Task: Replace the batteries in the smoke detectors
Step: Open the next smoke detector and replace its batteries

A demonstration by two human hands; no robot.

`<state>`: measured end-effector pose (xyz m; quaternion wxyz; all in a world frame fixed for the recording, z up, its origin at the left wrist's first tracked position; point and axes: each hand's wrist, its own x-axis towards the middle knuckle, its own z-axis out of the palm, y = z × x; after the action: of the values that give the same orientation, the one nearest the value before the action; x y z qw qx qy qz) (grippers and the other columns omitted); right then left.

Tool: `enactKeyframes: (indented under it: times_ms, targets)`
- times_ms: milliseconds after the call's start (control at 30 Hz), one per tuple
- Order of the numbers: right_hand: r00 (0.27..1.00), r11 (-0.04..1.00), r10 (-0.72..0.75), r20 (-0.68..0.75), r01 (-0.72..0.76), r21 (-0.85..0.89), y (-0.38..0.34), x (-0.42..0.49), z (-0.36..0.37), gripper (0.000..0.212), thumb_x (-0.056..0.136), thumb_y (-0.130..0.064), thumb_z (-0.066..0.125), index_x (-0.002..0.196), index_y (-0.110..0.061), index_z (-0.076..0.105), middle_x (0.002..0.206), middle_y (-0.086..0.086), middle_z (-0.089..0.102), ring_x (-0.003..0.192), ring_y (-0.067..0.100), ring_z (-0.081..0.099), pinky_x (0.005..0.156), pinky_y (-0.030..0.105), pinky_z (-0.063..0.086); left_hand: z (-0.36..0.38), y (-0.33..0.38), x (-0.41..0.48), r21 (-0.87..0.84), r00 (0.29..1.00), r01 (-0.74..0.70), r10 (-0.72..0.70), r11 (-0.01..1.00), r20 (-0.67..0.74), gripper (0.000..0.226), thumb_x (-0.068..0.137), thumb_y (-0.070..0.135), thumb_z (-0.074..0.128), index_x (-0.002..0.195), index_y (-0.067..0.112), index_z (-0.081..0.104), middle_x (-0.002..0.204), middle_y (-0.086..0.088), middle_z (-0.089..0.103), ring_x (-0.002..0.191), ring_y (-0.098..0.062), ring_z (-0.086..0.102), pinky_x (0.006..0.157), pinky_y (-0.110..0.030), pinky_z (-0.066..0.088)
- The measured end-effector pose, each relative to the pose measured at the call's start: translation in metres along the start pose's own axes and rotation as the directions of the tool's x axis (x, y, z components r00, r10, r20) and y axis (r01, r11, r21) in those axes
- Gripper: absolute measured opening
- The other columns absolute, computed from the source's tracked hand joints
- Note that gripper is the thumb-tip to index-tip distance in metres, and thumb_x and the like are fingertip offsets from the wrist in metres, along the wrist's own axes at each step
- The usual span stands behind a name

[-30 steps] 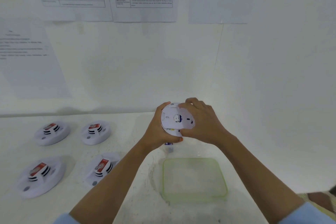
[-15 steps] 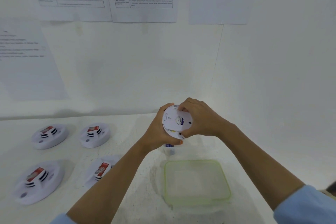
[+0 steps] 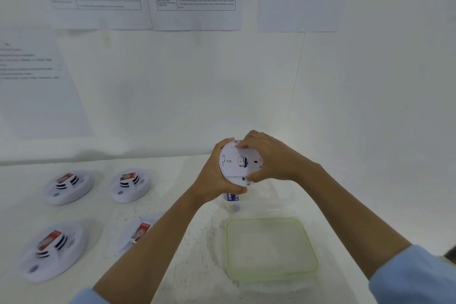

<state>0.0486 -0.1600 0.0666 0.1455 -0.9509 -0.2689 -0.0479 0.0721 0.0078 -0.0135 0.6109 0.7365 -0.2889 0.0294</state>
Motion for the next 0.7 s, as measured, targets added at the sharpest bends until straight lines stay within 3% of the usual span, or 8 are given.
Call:
enactKeyframes:
  times_ms: [167,333,500,600,700]
  targets:
    - [1.000,0.996,-0.021,-0.021,0.019,-0.084,-0.003,0.003,0.001,0.070,0.064,-0.031,0.078,0.124,-0.013,0.047,0.117,0.000,0.049,0.104,0.016,0.047,0.085,0.022,0.036,-0.001,-0.003,0.000,0.026,1.000,0.001,-0.001,1.000,-0.005,0.092,0.045,0.035,0.077,0.124,0.028,0.031,0.126,0.012,0.043,0.111,0.016,0.047,0.091,-0.006,0.041]
    - [0.997,0.993,-0.046,-0.062,0.039,-0.113,-0.005,-0.001,0.004,0.071,0.064,-0.035,0.078,0.125,-0.014,0.048,0.117,0.000,0.051,0.102,0.016,0.049,0.083,0.022,0.032,-0.003,-0.003,-0.004,0.021,1.000,0.002,-0.002,1.000,0.000,0.091,0.044,0.033,0.076,0.123,0.027,0.031,0.125,0.012,0.042,0.110,0.017,0.046,0.088,-0.003,0.039]
    - [0.988,0.985,-0.097,-0.124,0.077,-0.153,-0.012,-0.011,0.009,0.076,0.054,-0.046,0.065,0.120,-0.010,0.053,0.111,0.002,0.054,0.096,0.018,0.051,0.080,0.022,0.028,-0.004,0.003,-0.016,-0.022,1.000,0.007,-0.007,1.000,0.015,0.091,0.043,0.027,0.079,0.122,0.030,0.034,0.126,0.010,0.043,0.109,0.013,0.049,0.086,-0.008,0.043]
    - [0.980,0.982,-0.126,-0.151,0.102,-0.157,-0.016,-0.020,0.013,0.074,0.055,-0.042,0.074,0.116,-0.006,0.055,0.105,0.006,0.057,0.091,0.023,0.055,0.079,0.025,0.032,-0.003,0.004,-0.025,-0.009,1.000,0.000,0.000,1.000,0.025,0.095,0.042,0.027,0.080,0.124,0.030,0.032,0.127,0.011,0.042,0.111,0.015,0.048,0.089,-0.007,0.041]
    - [0.975,0.982,-0.150,-0.165,0.127,-0.142,-0.022,-0.030,0.015,0.072,0.056,-0.038,0.076,0.116,-0.003,0.055,0.104,0.008,0.056,0.089,0.023,0.055,0.076,0.024,0.034,-0.003,0.005,-0.036,-0.023,0.999,0.021,-0.020,1.000,0.050,0.101,0.041,0.021,0.082,0.129,0.024,0.032,0.128,0.006,0.045,0.113,0.006,0.050,0.090,-0.015,0.045]
